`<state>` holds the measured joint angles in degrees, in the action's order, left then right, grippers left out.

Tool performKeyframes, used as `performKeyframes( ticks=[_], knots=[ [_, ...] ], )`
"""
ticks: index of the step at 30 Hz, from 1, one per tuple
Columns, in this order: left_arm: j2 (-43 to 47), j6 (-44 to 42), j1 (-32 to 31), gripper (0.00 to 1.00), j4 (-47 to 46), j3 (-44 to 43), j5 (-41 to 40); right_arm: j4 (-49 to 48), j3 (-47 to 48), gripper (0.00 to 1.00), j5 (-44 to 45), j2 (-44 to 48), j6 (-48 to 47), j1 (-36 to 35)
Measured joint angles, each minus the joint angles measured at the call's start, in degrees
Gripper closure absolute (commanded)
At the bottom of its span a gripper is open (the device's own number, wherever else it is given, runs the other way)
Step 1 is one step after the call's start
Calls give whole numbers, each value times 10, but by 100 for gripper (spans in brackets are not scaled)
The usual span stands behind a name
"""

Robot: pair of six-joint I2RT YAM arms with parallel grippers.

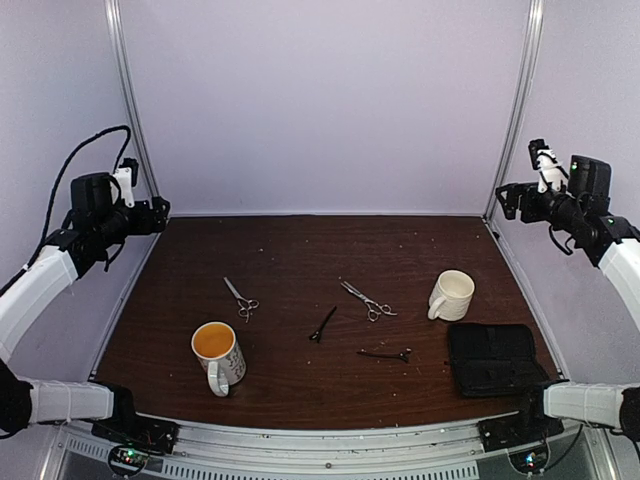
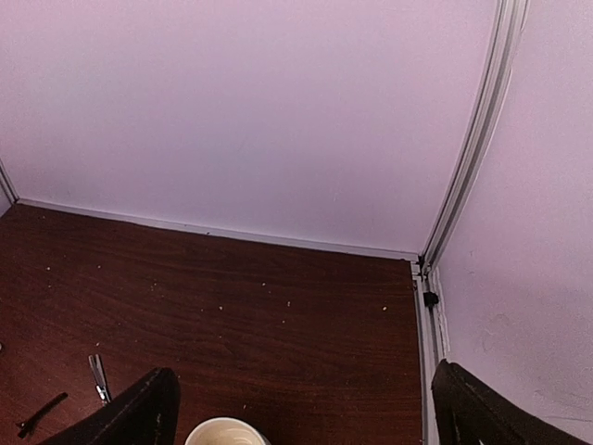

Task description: Sort the hair-cutting tools

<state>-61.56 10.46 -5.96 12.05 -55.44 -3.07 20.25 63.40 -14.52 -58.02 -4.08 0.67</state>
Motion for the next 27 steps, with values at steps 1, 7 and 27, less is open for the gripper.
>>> performKeyframes(
  ticks=[1, 7, 27],
  knots=[
    [0, 5, 4, 5, -7, 5, 10, 7, -6, 1, 0, 6, -5, -2],
    [0, 26, 22, 21, -66, 43, 95, 72, -35, 7, -42, 43, -76, -10],
    [-115, -88, -281, 37, 117, -176, 268, 426, -206, 19, -122, 118, -570, -26]
  ],
)
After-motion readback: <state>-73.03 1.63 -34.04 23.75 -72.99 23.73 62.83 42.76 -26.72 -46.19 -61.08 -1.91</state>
